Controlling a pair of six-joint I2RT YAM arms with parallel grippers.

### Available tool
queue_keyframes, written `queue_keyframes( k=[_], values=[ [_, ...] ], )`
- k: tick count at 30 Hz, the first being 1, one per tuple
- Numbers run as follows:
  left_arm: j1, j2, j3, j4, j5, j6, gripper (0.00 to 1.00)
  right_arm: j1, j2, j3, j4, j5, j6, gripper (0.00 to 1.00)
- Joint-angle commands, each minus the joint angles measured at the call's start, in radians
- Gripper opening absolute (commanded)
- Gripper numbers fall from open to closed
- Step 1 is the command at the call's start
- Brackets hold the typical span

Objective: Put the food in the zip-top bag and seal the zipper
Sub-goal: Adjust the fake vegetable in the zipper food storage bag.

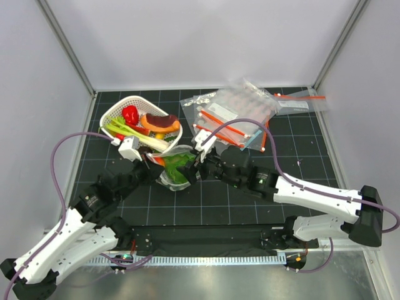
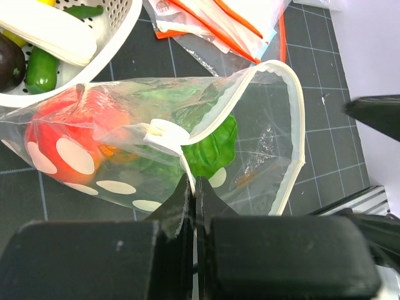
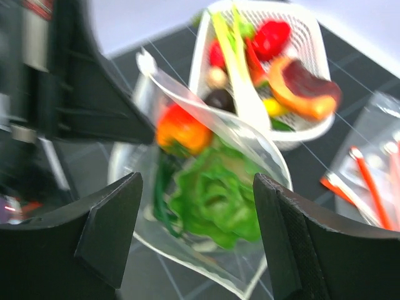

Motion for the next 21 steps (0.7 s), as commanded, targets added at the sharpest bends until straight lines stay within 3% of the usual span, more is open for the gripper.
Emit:
queue_keyframes(
  k=[1,4,11,21],
  values=[
    [-0.003,0.002,0.027,0.052,0.003,-0.006,0.0,0.005,0.054,0.032,-0.118,0.133,-0.108,0.79],
    [-0.003,0.007,0.03,0.05,0.001,-0.006,0.01,0.007,0.105,0.044,-0.101,0.186,-0.122,0.84],
    [-0.001,0.064,0.077,0.038,0.04,0.005,0.0,-0.012,0.172,0.107,-0.104,0.298,-0.146,0.84],
    [-0.003,0.1,0.111,0.037,0.03,0.008,0.0,-0.065,-0.021,0.017,-0.092,0.261,-0.119,0.87]
  ],
)
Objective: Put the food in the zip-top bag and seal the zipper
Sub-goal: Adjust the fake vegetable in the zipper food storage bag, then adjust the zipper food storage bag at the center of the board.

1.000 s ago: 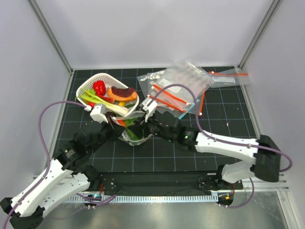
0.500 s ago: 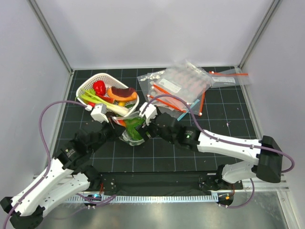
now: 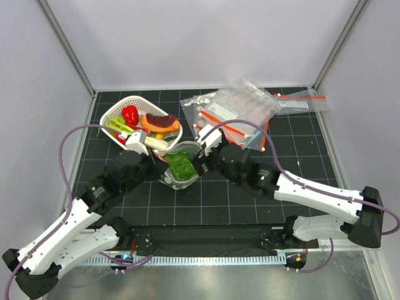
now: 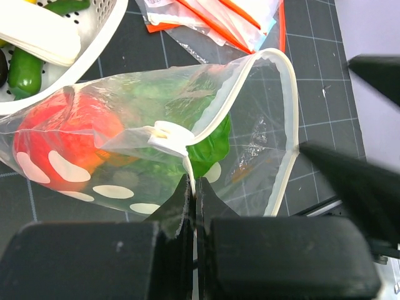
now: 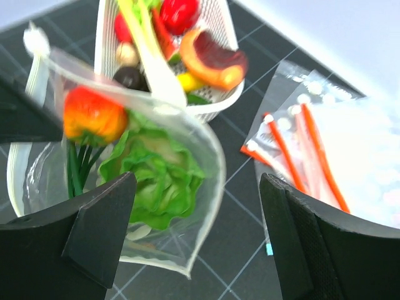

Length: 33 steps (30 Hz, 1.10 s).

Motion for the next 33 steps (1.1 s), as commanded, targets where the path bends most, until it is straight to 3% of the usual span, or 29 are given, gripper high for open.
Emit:
queue_keyframes(
  k=[1,6,11,13,14,15,18,26,33],
  values=[
    [-0.001,-0.008,0.048,0.027,-0.01,0.007,0.0,-0.054,-0.059,-0.003,0.023,-0.017,0.027,0.87],
    [-0.003,-0.014,0.059,0.021,-0.014,0.006,0.01,-0.171,0.02,0.049,-0.038,-0.246,0.088,0.84],
    [-0.001,0.006,0.073,0.016,-0.01,0.001,0.0,-0.171,0.064,0.08,-0.086,-0.318,0.088,0.8],
    [-0.001,0.023,0.081,0.016,-0.006,0.001,0.01,-0.171,0.067,0.083,-0.097,-0.319,0.088,0.72],
    [-0.001,0.027,0.087,0.016,-0.004,0.0,0.0,-0.171,0.067,0.086,-0.101,-0.325,0.088,0.64],
    [-0.001,0.033,0.09,0.018,-0.004,-0.002,0.0,-0.171,0.064,0.091,-0.112,-0.333,0.115,0.42],
    [-0.001,0.056,0.108,0.022,-0.009,-0.009,0.0,-0.166,0.037,0.12,-0.184,-0.379,0.137,0.01],
    [-0.001,0.142,0.16,0.065,-0.135,-0.166,0.0,-0.086,-0.138,0.097,-0.333,-0.432,0.134,0.01],
    [-0.003,0.259,0.194,0.048,-0.179,-0.304,0.01,-0.082,-0.076,0.112,-0.374,-0.455,0.135,0.03]
  ],
)
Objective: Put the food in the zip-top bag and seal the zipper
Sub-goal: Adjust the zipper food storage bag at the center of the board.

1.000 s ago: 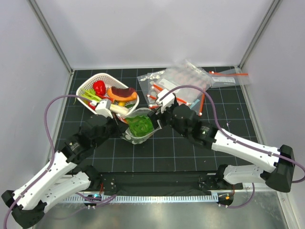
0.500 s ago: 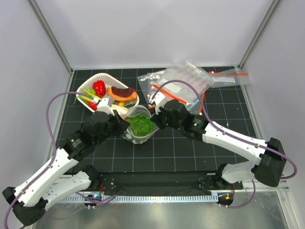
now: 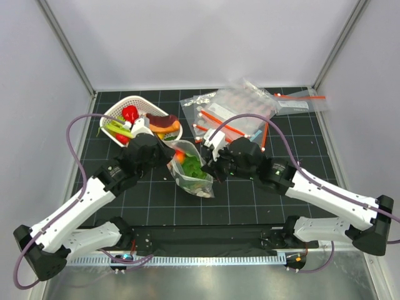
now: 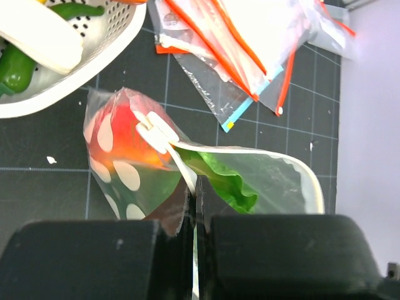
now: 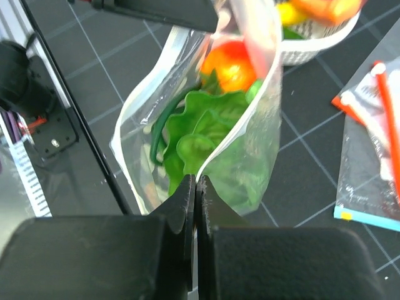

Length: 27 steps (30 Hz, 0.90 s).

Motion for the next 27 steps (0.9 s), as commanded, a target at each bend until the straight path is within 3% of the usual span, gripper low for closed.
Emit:
queue_keyframes(
  k=[1,4,6,7,8,10,11,15,27],
  values=[
    [-0.002,0.035,0.021,0.061,-0.051,-0.085,0.0,0.004,0.049,0.045,-0.028,-0.046,0.007,0.03],
    [-0.002,0.051,-0.017,0.091,-0.051,-0.096,0.01,0.009,0.082,0.058,-0.047,-0.077,0.006,0.03],
    [-0.002,0.048,-0.029,0.105,-0.038,-0.098,0.01,0.012,0.098,0.069,-0.067,-0.068,0.003,0.12],
    [-0.002,0.039,-0.032,0.107,-0.038,-0.093,0.0,0.013,0.097,0.072,-0.067,-0.066,0.003,0.26],
    [-0.001,0.033,-0.039,0.108,-0.041,-0.089,0.01,0.015,0.095,0.068,-0.061,-0.064,0.003,0.5],
    [-0.001,0.007,-0.055,0.117,-0.07,-0.082,0.0,0.029,0.076,0.049,-0.032,-0.052,0.001,0.63],
    [-0.001,-0.003,-0.074,0.124,-0.077,-0.076,0.0,0.035,0.068,0.045,-0.025,-0.035,0.003,0.78],
    [-0.001,-0.035,-0.089,0.121,-0.104,-0.053,0.01,0.085,0.049,0.038,-0.002,0.018,-0.014,0.99],
    [-0.001,-0.049,-0.092,0.122,-0.023,-0.047,0.01,0.28,0.075,0.066,0.076,0.366,-0.085,1.0]
  ],
)
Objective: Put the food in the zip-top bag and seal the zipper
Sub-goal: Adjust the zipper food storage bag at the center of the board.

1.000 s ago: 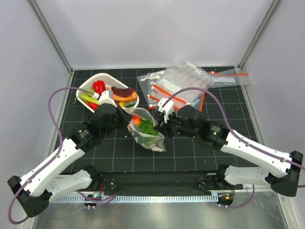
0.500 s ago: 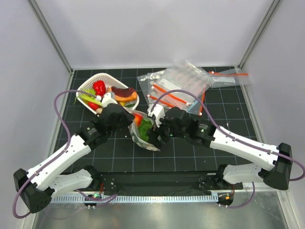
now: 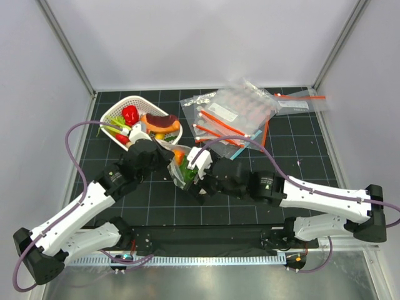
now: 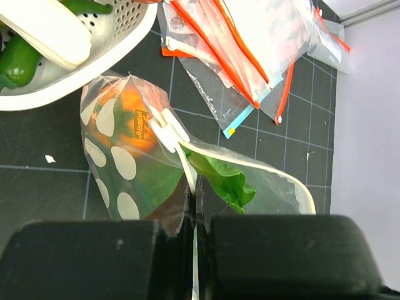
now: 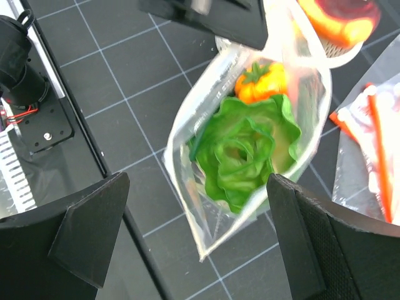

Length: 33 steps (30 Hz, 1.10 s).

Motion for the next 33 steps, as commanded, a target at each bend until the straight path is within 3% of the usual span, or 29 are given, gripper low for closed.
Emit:
queue_keyframes(
  k=[1,6,14,17,20,21,22,28,31,32,33],
  values=[
    [-0.002,-0.009,0.009,0.059,0.017,0.018,0.01,0.071,0.025,0.053,0.064,0.147,-0.061,1.0],
    [-0.001,-0.023,0.007,0.055,0.027,0.018,0.01,0.14,0.114,0.102,0.075,0.215,-0.128,0.94],
    [-0.001,-0.036,0.006,0.053,0.03,0.021,0.01,0.145,0.234,0.139,0.075,0.286,-0.136,0.67],
    [-0.001,-0.035,0.006,0.052,0.031,0.027,0.03,0.14,0.23,0.128,0.076,0.307,-0.136,0.51],
    [-0.002,-0.027,0.01,0.055,0.05,0.044,0.12,0.12,0.213,0.117,0.067,0.304,-0.113,0.22],
    [-0.002,-0.027,0.015,0.053,0.054,0.051,0.19,0.114,0.204,0.111,0.062,0.3,-0.104,0.06],
    [-0.001,-0.029,0.016,0.055,0.057,0.077,0.23,0.104,0.193,0.106,0.061,0.296,-0.081,0.01],
    [-0.001,-0.078,0.0,0.148,0.134,0.28,0.56,-0.008,0.026,0.025,0.056,0.149,-0.01,0.01],
    [-0.001,-0.139,-0.035,0.185,0.163,0.36,0.8,-0.102,-0.056,-0.009,0.044,0.023,0.034,0.01],
    [-0.002,-0.159,-0.048,0.188,0.146,0.361,0.98,-0.126,-0.066,-0.012,0.026,-0.009,0.043,0.01],
    [-0.001,-0.194,-0.063,0.197,0.122,0.361,1.0,-0.159,-0.086,-0.012,0.018,-0.04,0.054,0.01]
  ],
)
